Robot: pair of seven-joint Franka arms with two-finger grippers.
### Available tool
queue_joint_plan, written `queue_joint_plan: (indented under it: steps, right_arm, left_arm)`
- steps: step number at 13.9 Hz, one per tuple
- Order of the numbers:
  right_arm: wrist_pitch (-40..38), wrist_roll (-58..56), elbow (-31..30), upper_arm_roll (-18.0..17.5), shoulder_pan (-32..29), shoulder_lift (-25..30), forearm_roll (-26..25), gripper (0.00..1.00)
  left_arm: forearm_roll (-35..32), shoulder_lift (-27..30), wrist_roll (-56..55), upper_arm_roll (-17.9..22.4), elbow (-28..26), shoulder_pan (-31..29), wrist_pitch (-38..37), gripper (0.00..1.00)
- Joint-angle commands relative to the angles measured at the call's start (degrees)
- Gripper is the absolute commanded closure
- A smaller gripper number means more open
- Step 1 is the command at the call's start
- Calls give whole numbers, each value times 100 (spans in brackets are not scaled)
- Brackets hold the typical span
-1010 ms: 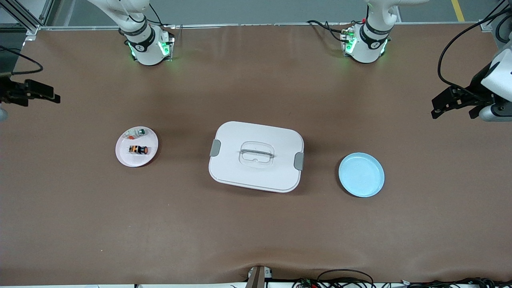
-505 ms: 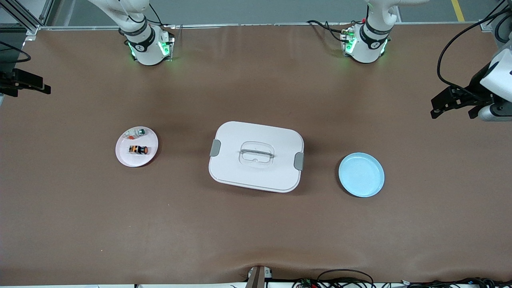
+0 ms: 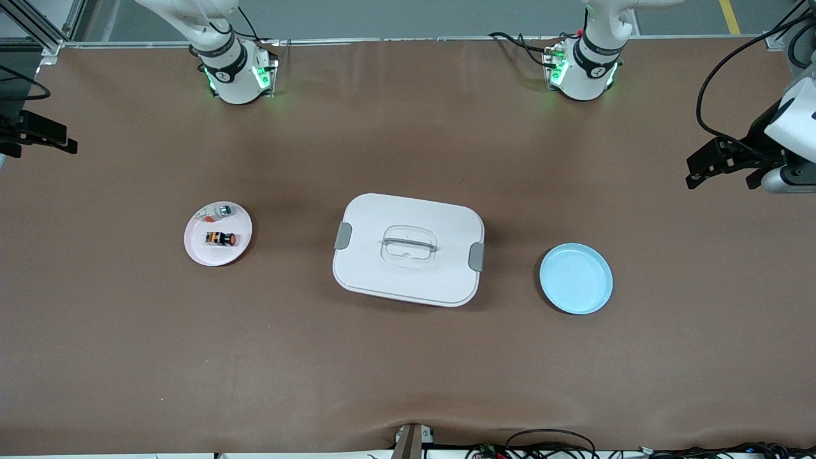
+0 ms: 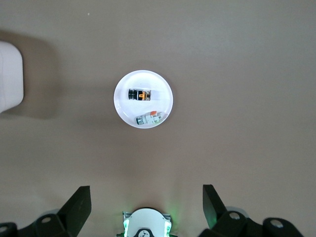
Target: Transfer orange switch to right arm and place
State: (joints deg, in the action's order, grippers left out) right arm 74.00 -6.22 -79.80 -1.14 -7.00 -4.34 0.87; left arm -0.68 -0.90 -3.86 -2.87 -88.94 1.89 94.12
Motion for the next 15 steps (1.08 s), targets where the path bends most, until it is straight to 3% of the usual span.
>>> queue_joint_plan:
  steps: [1, 5, 7, 10, 15]
  right_arm:
    - [17, 620, 122, 334, 427, -5, -60, 0]
    - [176, 1307, 122, 290, 612, 21, -8, 0]
    - [167, 1343, 148, 98, 586, 21, 18, 0]
    - [97, 1851, 149, 87, 349, 30, 649, 0]
    - [9, 1171, 140, 88, 340, 206, 564, 0]
  left_arm:
    - [68, -33, 60, 6, 131, 13, -122, 0]
    - [68, -42, 87, 6, 131, 4, -122, 0]
    - [59, -42, 69, 6, 131, 22, -157, 0]
    - [-11, -51, 69, -3, 131, 57, -420, 0]
    - [-28, -60, 69, 6, 114, 57, -474, 0]
